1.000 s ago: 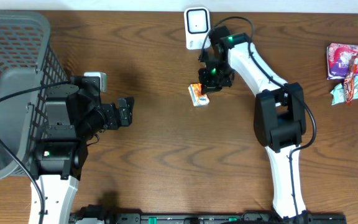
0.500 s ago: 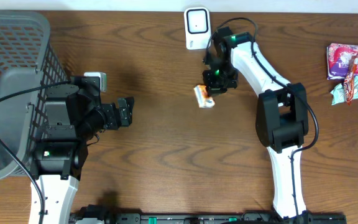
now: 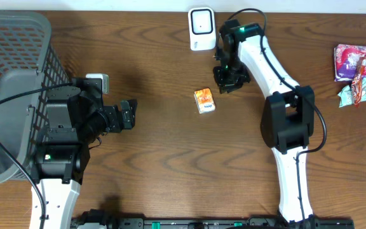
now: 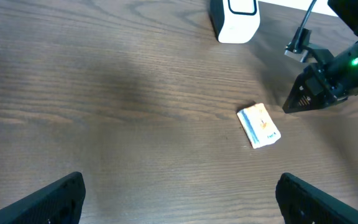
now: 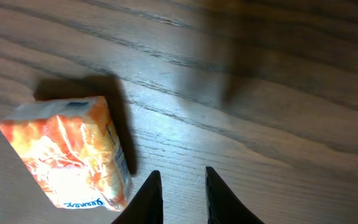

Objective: Scan the item barcode

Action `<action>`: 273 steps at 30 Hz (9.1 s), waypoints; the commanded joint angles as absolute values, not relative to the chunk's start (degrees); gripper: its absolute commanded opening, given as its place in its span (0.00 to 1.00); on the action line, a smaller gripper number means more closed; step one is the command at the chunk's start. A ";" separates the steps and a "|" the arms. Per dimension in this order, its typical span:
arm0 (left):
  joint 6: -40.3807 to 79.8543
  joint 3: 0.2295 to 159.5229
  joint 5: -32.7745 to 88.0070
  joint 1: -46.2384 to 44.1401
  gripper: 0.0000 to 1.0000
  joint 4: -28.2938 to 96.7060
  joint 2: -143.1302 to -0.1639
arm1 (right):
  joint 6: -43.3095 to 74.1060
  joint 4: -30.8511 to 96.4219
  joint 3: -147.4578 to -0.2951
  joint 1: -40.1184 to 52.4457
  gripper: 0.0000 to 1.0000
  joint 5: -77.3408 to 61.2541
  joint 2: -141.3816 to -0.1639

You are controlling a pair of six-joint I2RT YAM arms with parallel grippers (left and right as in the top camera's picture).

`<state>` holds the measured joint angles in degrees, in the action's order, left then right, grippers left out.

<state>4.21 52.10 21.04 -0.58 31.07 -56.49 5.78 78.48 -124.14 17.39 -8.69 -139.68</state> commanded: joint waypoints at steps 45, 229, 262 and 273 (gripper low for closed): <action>3.44 51.83 21.34 -0.38 0.97 30.98 -56.49 | 14.00 70.81 -123.15 34.68 0.01 7.22 -140.03; 3.44 51.83 21.34 -0.38 0.97 30.98 -56.49 | 3.36 58.06 -114.76 -27.33 0.49 16.53 -130.50; 3.44 51.83 21.34 -0.38 0.97 30.98 -56.49 | 6.81 66.54 -114.30 -14.98 0.99 -12.75 -103.04; 3.44 51.83 21.34 -0.38 0.97 30.98 -56.49 | 0.93 72.90 -113.56 -7.22 0.99 -15.44 -100.64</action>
